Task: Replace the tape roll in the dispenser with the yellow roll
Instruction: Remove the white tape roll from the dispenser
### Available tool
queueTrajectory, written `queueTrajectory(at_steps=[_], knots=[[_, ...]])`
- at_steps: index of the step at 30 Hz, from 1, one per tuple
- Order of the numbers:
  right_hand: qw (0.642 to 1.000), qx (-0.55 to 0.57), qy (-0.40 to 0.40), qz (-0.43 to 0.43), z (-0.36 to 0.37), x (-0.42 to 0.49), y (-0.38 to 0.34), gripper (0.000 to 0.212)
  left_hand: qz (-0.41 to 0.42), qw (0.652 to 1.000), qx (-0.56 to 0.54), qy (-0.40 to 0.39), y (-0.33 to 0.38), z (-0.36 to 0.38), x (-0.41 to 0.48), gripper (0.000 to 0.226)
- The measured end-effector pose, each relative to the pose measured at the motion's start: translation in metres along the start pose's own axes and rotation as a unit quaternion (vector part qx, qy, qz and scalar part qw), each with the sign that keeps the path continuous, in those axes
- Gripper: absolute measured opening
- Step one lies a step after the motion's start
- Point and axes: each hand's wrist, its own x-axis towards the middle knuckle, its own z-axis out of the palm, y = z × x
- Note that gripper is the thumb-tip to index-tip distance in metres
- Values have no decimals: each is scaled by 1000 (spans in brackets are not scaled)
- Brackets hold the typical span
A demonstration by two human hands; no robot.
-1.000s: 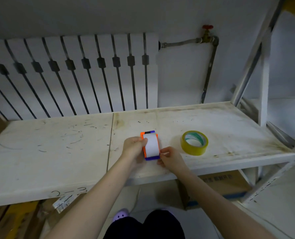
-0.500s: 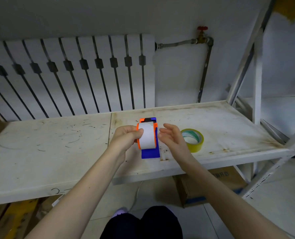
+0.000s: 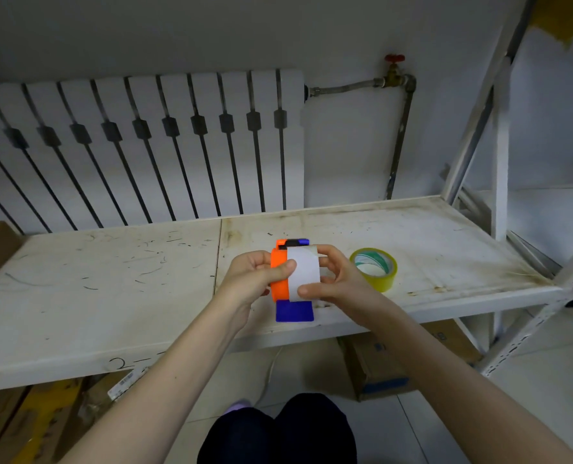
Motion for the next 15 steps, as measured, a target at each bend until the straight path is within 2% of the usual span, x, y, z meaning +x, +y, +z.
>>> queueTrajectory(at_steps=[3, 7, 10, 12, 15], knots=[[999, 43, -16, 13, -5, 1, 8, 78, -16, 999, -40, 10, -2, 2, 1, 26], [999, 26, 34, -9, -15, 8, 15, 87, -44, 997, -58, 38, -5, 8, 8, 10], [996, 65, 53, -4, -37, 11, 20, 89, -61, 992, -87, 63, -2, 14, 14, 10], [990, 75, 117, -3, -58, 12, 25, 92, -71, 989, -107, 75, -1, 19, 19, 11], [973, 23, 229, -4, -91, 14, 32, 89, -78, 989, -101, 73, 0, 27, 25, 12]])
